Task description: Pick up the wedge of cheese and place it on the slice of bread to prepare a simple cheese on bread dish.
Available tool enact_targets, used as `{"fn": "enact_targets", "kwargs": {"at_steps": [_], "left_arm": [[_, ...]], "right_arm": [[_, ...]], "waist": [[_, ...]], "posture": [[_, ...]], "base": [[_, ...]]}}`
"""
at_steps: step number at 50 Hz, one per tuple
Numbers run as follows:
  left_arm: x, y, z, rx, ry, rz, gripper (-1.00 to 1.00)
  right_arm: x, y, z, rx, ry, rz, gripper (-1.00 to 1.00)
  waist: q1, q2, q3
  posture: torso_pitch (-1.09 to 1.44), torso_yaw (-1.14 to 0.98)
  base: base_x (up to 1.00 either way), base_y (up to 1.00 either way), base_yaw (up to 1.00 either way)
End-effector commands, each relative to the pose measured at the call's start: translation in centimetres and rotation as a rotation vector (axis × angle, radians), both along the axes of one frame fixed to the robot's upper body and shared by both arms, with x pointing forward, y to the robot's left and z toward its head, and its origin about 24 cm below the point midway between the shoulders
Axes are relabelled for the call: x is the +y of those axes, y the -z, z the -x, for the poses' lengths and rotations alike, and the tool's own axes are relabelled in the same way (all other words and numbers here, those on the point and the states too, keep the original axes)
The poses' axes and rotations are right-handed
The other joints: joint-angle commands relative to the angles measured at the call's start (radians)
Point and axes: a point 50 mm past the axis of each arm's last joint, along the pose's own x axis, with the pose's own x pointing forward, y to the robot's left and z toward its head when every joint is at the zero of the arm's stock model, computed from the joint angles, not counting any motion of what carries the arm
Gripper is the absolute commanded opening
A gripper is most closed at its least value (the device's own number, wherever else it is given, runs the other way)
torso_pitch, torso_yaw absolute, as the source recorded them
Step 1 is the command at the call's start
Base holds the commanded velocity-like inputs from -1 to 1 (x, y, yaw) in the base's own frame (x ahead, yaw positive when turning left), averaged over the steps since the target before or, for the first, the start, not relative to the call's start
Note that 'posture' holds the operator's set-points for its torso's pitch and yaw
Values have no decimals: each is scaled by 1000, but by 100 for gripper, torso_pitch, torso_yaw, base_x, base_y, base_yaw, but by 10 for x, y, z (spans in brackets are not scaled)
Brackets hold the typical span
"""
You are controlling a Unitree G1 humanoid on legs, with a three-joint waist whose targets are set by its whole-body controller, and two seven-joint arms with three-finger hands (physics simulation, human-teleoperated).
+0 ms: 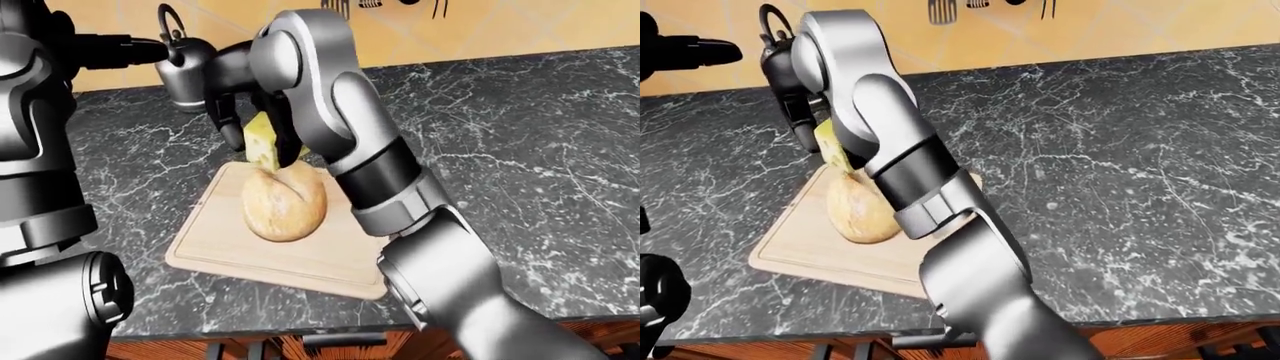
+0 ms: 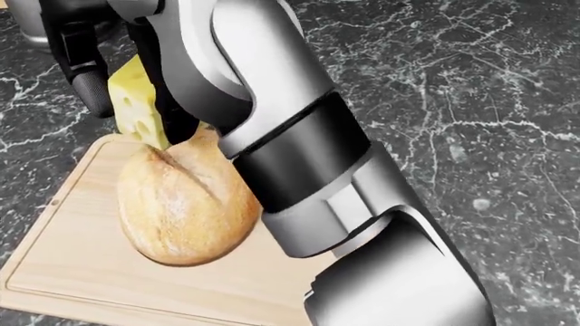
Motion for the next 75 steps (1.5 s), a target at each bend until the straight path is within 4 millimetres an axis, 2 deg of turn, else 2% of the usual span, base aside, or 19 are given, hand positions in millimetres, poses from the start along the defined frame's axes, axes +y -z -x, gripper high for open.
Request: {"fn": "enact_targets", "kwargs": {"at_steps": [1,11,27,33,45,46,47,49,50,66,75], "left_arm": [[1,-22,9,-98,-9,-24,100],[6,-23,8,-98,-18,-21,100],[2,-24,5,-99,-12,-25,100],[1,-24,5,-100,-11,-27,100],[-2,-22,4,-96,-8,-28,100],[-2,-22,4,-96,-8,-29,100],[-1,-22,4,-95,-8,-29,100],[-1,-21,4,-95,-9,-29,100],[-1,-21,4,-95,-9,-29,100],[1,-23,5,-97,-13,-27,100],[1,-30,6,-103,-16,-30,100]], "right_arm": [[-3,-16,8,-59,-30,-37,-100],[-14,-19,10,-41,-30,-36,-100],[-22,14,12,12,-27,-26,-100],[-22,20,12,19,-31,-36,-100],[-21,16,10,9,-35,-53,-100],[-21,17,9,11,-33,-52,-84],[-21,17,9,13,-30,-52,-26],[-22,18,8,12,-28,-50,40],[-22,19,8,14,-27,-47,100],[-23,18,8,17,-17,-35,100],[-34,-17,10,-10,6,-79,100]], "waist": [[-1,10,-31],[-2,9,-33],[-3,7,-35],[-3,6,-37],[-4,8,-39],[-3,8,-39],[-3,7,-39],[-3,7,-38],[-4,7,-37],[-1,7,-39],[-1,4,-36]], "posture": [[0,0],[0,0],[0,0],[0,0],[0,0],[0,0],[0,0],[0,0],[0,0],[0,0],[0,0]], "base": [[0,0,0],[0,0,0],[0,0,0],[0,0,0],[0,0,0],[0,0,0],[0,0,0],[0,0,0],[0,0,0],[0,0,0],[0,0,0]]}}
